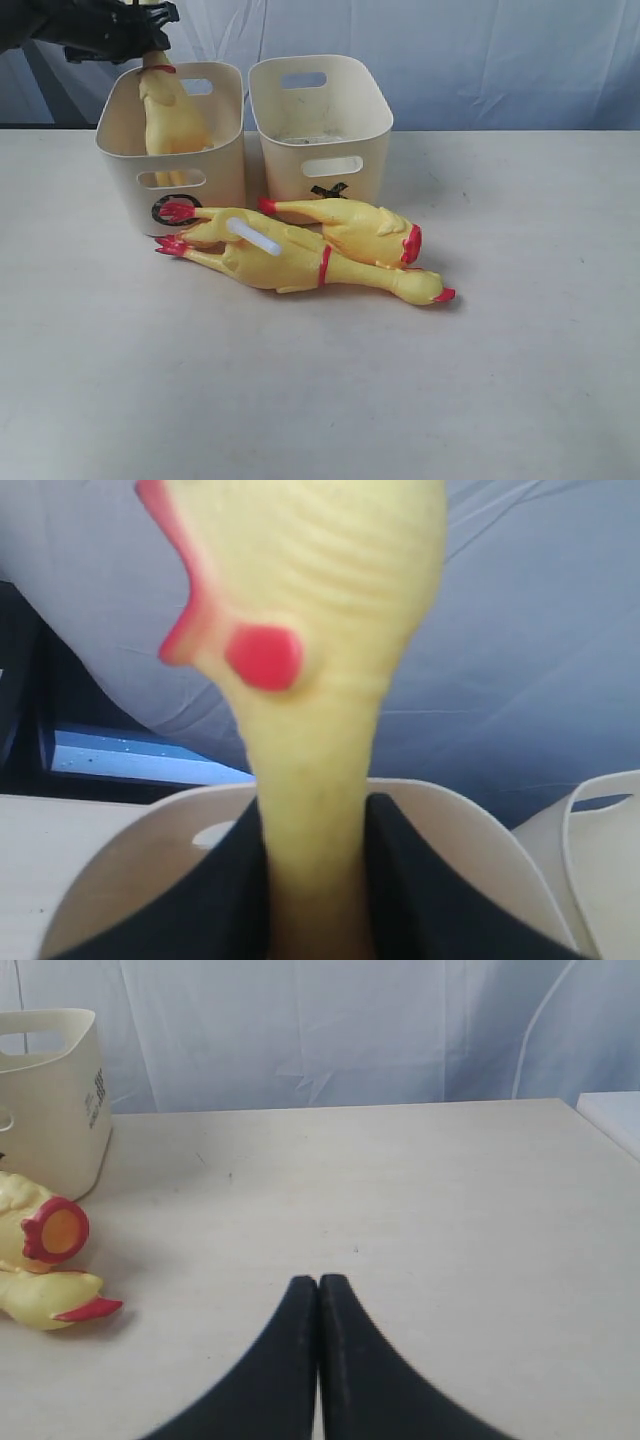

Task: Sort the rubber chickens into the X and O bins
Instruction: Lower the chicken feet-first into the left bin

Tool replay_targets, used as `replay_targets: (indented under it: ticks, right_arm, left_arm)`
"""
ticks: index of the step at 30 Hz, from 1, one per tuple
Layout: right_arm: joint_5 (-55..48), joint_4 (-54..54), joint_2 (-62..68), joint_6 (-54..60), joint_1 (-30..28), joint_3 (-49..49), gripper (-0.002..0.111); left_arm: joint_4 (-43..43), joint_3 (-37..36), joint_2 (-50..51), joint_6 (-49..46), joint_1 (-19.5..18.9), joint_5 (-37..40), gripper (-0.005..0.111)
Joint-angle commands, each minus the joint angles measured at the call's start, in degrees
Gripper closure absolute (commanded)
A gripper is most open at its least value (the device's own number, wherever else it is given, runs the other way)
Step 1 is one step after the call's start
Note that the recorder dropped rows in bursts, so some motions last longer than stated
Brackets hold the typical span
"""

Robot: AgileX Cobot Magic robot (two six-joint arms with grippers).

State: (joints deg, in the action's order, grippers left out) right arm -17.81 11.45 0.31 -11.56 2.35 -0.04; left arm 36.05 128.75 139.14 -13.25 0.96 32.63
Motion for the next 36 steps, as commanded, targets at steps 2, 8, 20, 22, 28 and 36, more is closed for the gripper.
replay_targets:
  ticks: [2,8,20,22,28,36]
  right_arm:
    - [0.3,-0.1,-0.3,0.0,0.1,0.0,0.109]
    - [0.3,-0.1,-0.3,0.0,0.1,0.0,0.109]
    - [0.3,-0.2,-0.3,0.0,0.1,0.0,0.109]
    - [0.3,-0.2,-0.3,0.0,0.1,0.0,0.109]
    - [0.3,-0.2,-0.3,0.0,0.1,0.0,0.109]
    - [0.3,-0.2,-0.3,0.0,0.1,0.0,0.109]
  left_arm:
    - [-4.4,0.3,-0.5,-0.2,0.3,1.1,0.078]
    - [-4.8,0.3,-0.5,-0.4,0.3,1.1,0.067]
    - [-9.7,0.3,-0.5,-0.4,0.3,1.5,0.066]
    - [-10.5,0.3,-0.5,-0.7,0.3,1.6,0.066]
    - [-13.0,0.3,-0.5,-0.8,0.3,1.6,0.066]
    - [-14.0,0.3,-0.5,-0.7,0.3,0.7,0.046]
